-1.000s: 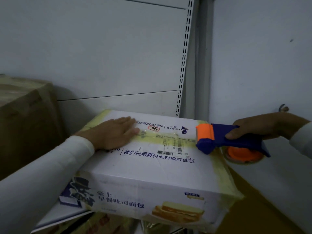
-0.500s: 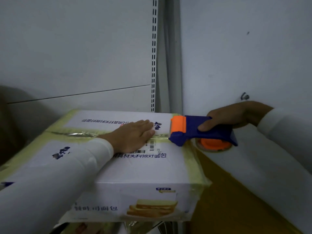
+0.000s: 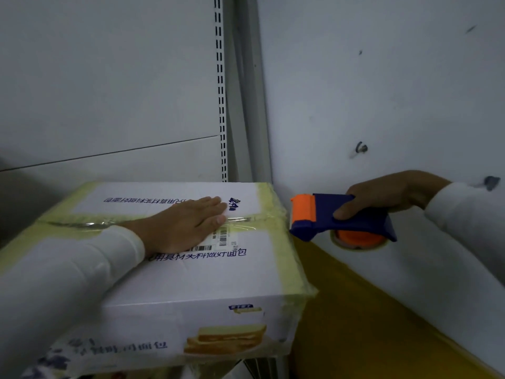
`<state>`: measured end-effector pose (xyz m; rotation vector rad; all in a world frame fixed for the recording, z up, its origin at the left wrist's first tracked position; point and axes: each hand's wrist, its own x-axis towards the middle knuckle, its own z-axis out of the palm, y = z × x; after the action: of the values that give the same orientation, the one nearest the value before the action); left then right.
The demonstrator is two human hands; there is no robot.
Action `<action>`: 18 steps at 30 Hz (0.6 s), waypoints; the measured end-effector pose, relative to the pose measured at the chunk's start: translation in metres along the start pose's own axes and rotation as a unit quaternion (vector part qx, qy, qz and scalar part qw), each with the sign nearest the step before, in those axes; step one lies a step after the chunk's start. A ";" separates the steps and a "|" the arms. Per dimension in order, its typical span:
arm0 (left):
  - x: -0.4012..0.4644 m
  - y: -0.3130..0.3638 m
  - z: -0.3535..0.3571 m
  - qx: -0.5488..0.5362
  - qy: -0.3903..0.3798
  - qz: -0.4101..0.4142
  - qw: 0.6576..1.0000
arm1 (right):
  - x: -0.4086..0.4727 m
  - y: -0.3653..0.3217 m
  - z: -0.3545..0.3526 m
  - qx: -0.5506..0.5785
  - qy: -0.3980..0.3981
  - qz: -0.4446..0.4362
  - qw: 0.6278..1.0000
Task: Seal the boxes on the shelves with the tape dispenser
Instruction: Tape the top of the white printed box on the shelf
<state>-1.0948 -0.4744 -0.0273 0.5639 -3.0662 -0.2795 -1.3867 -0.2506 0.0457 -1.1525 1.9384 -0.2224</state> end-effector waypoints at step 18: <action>0.012 0.091 -0.008 -0.068 0.012 0.008 0.998 | -0.006 0.001 0.032 0.027 -0.002 -0.033 0.999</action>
<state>-1.1375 -0.3965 -0.0038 0.5316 -2.9969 -0.4717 -1.3622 -0.2370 0.0281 -1.1828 1.8816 -0.3061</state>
